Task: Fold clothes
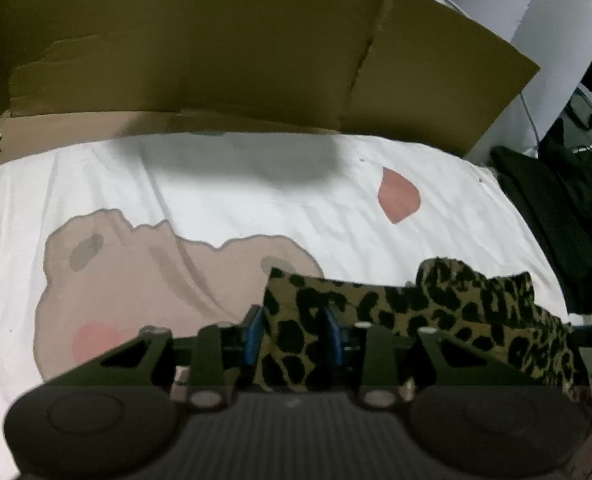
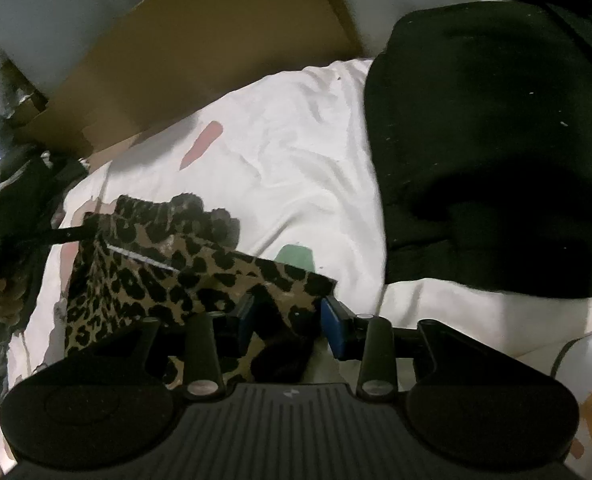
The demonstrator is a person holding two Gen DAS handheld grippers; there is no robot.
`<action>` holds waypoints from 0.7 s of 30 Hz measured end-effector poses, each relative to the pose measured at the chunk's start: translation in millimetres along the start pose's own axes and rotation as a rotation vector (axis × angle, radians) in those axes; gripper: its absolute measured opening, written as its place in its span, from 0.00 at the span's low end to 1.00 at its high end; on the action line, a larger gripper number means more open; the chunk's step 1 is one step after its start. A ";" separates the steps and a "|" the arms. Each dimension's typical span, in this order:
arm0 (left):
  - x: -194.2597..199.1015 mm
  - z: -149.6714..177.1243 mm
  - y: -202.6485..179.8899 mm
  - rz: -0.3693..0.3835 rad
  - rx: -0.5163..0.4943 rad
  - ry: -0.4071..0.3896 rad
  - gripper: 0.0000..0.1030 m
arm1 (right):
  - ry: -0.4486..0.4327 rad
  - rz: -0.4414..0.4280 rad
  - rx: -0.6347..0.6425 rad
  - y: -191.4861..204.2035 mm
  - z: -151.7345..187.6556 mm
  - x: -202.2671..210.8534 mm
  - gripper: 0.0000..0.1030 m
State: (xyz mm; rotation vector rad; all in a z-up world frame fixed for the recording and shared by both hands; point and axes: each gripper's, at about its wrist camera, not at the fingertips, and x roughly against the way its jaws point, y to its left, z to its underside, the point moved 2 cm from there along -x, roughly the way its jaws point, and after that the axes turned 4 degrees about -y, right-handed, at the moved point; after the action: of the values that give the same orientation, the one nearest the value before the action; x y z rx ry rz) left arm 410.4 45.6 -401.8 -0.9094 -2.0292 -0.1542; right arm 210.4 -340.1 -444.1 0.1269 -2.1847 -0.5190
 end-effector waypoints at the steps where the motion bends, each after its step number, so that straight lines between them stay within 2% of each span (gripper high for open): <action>1: -1.2 -0.1 0.6 0.001 0.004 0.002 0.20 | -0.002 0.002 0.003 0.3 -0.5 0.3 0.17; 2: -2.0 -0.2 1.4 0.002 0.007 0.002 0.14 | -0.005 0.005 0.004 0.4 -1.1 0.8 0.05; 3: -2.3 -0.5 1.7 0.001 0.006 0.000 0.12 | -0.009 0.009 0.006 0.6 -1.8 1.3 0.03; 5: -1.7 -1.4 1.7 0.000 0.002 -0.009 0.05 | -0.016 0.016 0.010 0.9 -3.0 2.4 0.02; 8: 1.3 -3.7 2.0 -0.005 0.007 -0.033 0.04 | -0.027 0.027 0.015 1.3 -5.0 4.0 0.01; 17: -13.7 -3.1 1.1 -0.025 -0.017 -0.018 0.04 | -0.046 0.065 0.048 3.7 -7.7 3.1 0.01; 21: -19.1 -2.1 -0.3 -0.040 -0.042 0.004 0.17 | -0.036 0.088 0.049 3.5 -7.4 -0.2 0.01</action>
State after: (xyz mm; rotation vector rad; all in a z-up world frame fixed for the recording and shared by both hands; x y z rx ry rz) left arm 418.1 34.0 -415.1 -0.8937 -2.0479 -0.2215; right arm 216.6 -339.3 -438.8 0.0484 -2.2281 -0.4217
